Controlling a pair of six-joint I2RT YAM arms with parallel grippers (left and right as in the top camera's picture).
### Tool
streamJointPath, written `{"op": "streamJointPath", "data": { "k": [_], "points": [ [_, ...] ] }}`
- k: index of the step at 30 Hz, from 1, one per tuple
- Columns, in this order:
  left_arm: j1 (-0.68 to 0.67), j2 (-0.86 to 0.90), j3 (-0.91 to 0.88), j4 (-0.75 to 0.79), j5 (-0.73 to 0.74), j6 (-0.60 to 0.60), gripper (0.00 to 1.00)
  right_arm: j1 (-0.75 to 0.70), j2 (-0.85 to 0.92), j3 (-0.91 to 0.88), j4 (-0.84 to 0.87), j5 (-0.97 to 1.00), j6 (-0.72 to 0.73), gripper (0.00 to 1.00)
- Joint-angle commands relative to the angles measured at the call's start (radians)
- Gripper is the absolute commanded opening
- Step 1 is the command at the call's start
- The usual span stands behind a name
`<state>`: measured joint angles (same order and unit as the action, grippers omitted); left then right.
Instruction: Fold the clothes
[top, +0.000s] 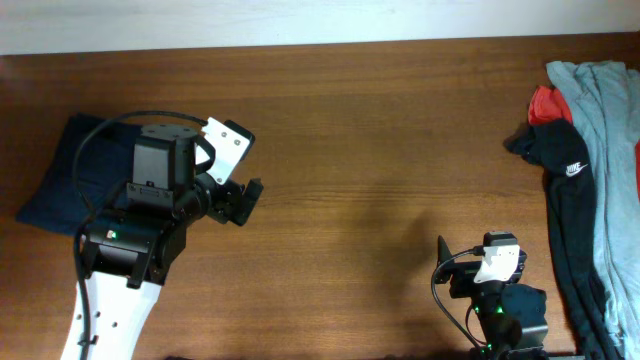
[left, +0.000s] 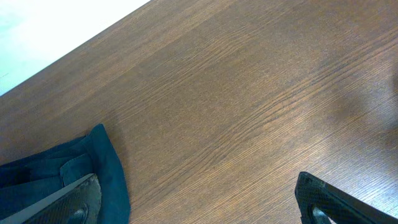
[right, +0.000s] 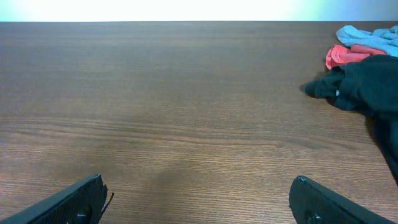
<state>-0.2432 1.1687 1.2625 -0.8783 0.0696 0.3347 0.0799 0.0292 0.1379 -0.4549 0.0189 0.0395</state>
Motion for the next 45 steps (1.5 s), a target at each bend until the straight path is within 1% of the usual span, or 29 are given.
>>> {"op": "streamJointPath", "data": {
  "k": [1,3,5,7,8,13,14,16,17,19,22,29,32,34,37,39,45],
  "points": [
    [-0.003,-0.005,0.012,0.002,-0.007,0.015,0.99,-0.002,0.000,-0.009,0.006,0.009,0.005,0.99],
    [-0.003,-0.007,0.008,0.001,-0.007,0.015,0.99,-0.002,0.000,-0.009,0.006,0.009,0.005,0.99],
    [-0.004,-0.026,-0.011,0.018,-0.039,0.026,0.99,-0.002,0.000,-0.009,0.006,0.009,0.005,0.99],
    [-0.003,-0.067,-0.069,0.066,-0.051,0.026,0.99,-0.002,0.000,-0.009,0.006,0.009,0.005,0.98],
    [-0.003,-0.096,-0.113,0.114,-0.051,0.026,0.99,-0.002,0.000,-0.009,0.006,0.009,0.005,0.99],
    [0.011,-0.267,-0.478,0.583,-0.032,0.026,0.99,-0.002,0.000,-0.009,0.006,0.009,0.005,0.99],
    [0.011,-0.311,-0.577,0.690,-0.027,0.026,0.99,-0.002,0.000,-0.009,0.006,0.009,0.005,0.99],
    [0.011,-0.391,-0.713,0.801,-0.021,0.018,0.99,-0.002,0.000,-0.009,0.006,0.009,0.005,0.99],
    [0.013,-0.430,-0.763,0.829,-0.022,0.018,0.99,-0.002,0.000,-0.009,0.006,0.009,0.005,0.99],
    [0.013,-0.512,-0.838,0.840,-0.023,0.018,0.99,-0.002,0.000,-0.009,0.006,0.009,0.005,0.99],
    [0.013,-0.658,-0.917,0.811,-0.041,0.018,0.99,-0.002,0.000,-0.009,0.006,0.009,0.005,0.99],
    [0.016,-1.004,-1.059,0.756,-0.120,0.019,0.99,-0.002,0.000,-0.009,0.006,0.009,0.005,0.99],
    [0.040,-1.125,-1.138,0.757,-0.111,0.018,0.99,-0.002,0.000,-0.009,0.006,0.009,0.005,0.99],
    [0.051,-1.164,-1.186,0.764,-0.111,-0.008,0.99,-0.002,0.000,-0.009,0.006,0.009,0.005,0.99],
    [0.053,-1.164,-1.229,0.770,-0.111,-0.008,0.99,-0.002,0.000,-0.009,0.006,0.009,0.005,0.99],
    [0.051,-1.164,-1.254,0.801,-0.111,-0.008,0.99,-0.002,0.000,-0.009,0.006,0.009,0.005,0.98],
    [0.039,-1.164,-1.254,0.800,-0.111,-0.008,0.99,-0.002,0.000,-0.009,0.006,0.009,0.005,0.98]
  ]
}}
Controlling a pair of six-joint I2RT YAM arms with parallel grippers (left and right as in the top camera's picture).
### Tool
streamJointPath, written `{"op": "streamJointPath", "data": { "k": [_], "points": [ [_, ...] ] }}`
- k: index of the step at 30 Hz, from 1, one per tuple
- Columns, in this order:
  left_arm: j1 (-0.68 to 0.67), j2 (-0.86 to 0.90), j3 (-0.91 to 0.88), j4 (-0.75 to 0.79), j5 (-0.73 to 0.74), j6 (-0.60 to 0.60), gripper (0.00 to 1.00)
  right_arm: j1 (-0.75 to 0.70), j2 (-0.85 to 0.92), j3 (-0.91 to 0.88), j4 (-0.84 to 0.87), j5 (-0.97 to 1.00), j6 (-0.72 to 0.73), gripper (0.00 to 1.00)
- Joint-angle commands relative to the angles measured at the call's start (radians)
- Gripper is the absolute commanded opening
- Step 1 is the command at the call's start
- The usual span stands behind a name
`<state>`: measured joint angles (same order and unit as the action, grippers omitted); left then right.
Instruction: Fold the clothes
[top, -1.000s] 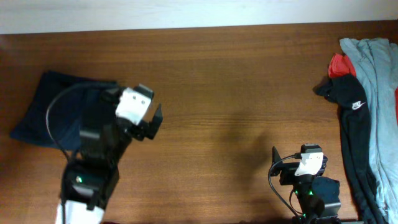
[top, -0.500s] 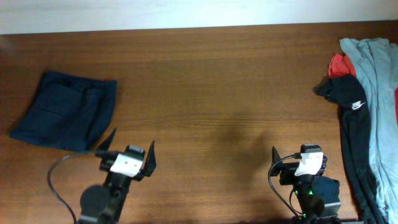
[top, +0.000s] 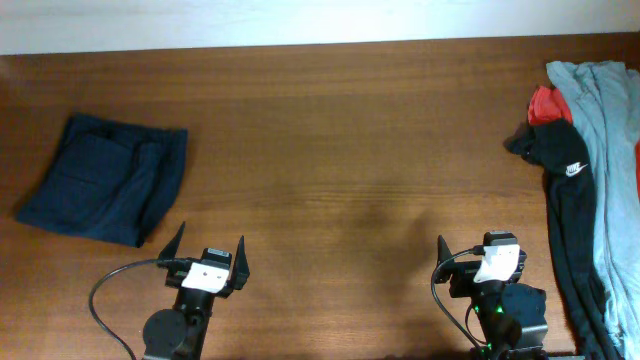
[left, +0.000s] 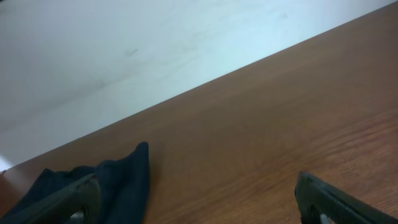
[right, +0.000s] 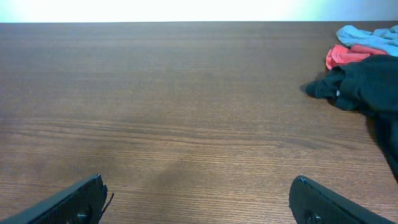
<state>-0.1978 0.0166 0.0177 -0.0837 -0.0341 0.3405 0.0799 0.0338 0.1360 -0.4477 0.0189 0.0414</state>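
Note:
A folded dark navy garment (top: 105, 178) lies flat at the table's left; its edge (left: 127, 177) shows in the left wrist view. A pile of unfolded clothes sits at the right edge: a black top with a white logo (top: 566, 175), a grey garment (top: 607, 120) and a red one (top: 542, 102); the black top (right: 364, 84) and the red garment (right: 345, 55) also show in the right wrist view. My left gripper (top: 207, 250) rests open near the front edge, holding nothing. My right gripper (top: 474, 258) stands open at the front right, holding nothing.
The wooden table (top: 350, 150) runs between the folded garment and the pile. A pale wall (left: 124, 56) lies beyond the far edge. Black cables (top: 110, 290) trail from both arm bases at the front.
My left arm has moved from beside the navy garment back to the table's front edge, its gripper still open. The navy garment now lies fully uncovered. The right arm has not moved.

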Motion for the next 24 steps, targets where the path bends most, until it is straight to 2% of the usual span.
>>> {"op": "streamJointPath", "data": {
  "k": [1,24],
  "points": [
    [-0.006,-0.011,-0.009,0.005,-0.007,-0.013,0.99,-0.002,-0.005,-0.007,-0.001,0.009,0.003,0.99],
    [-0.006,0.023,-0.009,0.004,-0.007,-0.013,0.99,-0.002,-0.005,-0.007,-0.001,0.009,0.003,0.99]
  ]
}}
